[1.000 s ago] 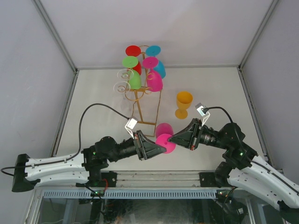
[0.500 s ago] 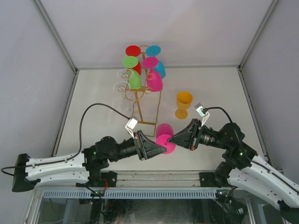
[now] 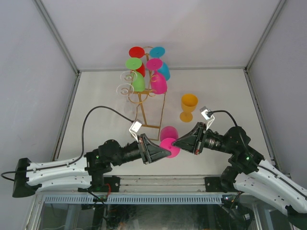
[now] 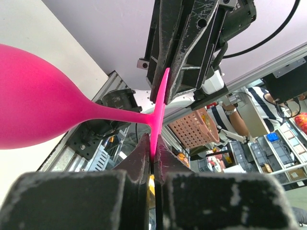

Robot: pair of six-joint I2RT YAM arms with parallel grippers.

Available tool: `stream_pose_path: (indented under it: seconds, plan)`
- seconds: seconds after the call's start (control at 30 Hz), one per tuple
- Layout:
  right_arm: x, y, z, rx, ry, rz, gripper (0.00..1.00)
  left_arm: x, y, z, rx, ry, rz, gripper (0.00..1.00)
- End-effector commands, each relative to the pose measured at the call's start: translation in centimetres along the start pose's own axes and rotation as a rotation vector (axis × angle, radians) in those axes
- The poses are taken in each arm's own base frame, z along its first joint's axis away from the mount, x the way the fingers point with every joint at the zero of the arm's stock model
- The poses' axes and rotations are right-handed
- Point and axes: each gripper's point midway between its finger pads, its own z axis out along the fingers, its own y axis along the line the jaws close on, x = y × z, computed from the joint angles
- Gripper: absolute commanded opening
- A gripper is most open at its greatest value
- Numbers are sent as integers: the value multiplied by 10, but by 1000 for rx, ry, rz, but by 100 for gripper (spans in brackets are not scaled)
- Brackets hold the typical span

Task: Take the wine glass off the wine glass rack
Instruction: Place the wine glass at the center of the board.

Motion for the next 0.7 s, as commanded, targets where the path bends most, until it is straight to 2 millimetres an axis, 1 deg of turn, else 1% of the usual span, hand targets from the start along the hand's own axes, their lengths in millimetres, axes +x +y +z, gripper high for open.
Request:
stream_pose_path:
  seconds: [0.0,0.03,0.17,0.23,0.27,0.33,0.37,0.43,0.47,0.53,0.57,0.6,0.67]
  plan:
    - [-15,10,-6,-4,-73,-50,5,-10,-2,2,-8,-21,47,0]
    - [-16,10,-7,1,-81,-51,7,-10,-1,1,-10,-22,55,0]
    - [-19,9,-11,19,-98,-48,25,-12,5,-1,-28,-39,104,0]
    - [-24,5,-15,76,-111,-54,45,-15,11,-3,-48,-56,160,0]
    - [-28,-2,-22,152,-112,-69,53,-14,15,-5,-54,-53,197,0]
    - [-43,-19,-40,338,-148,-89,67,-7,28,-11,-77,-29,276,0]
    - [-48,-26,-48,406,-153,-105,70,-2,35,-15,-85,-2,345,0]
    - [-53,-32,-57,482,-149,-130,75,9,46,-22,-90,59,445,0]
    - [-54,-35,-61,514,-142,-136,78,17,53,-27,-89,99,491,0]
    - [-49,-49,-70,604,-112,-126,82,31,58,-33,-49,170,575,0]
    - [-49,-56,-78,663,-107,-118,87,40,59,-37,-20,218,620,0]
    - [-48,-65,-87,734,-104,-106,90,47,60,-40,0,264,657,0]
    - [-46,-85,-111,899,-117,-62,93,60,68,-46,3,354,722,0]
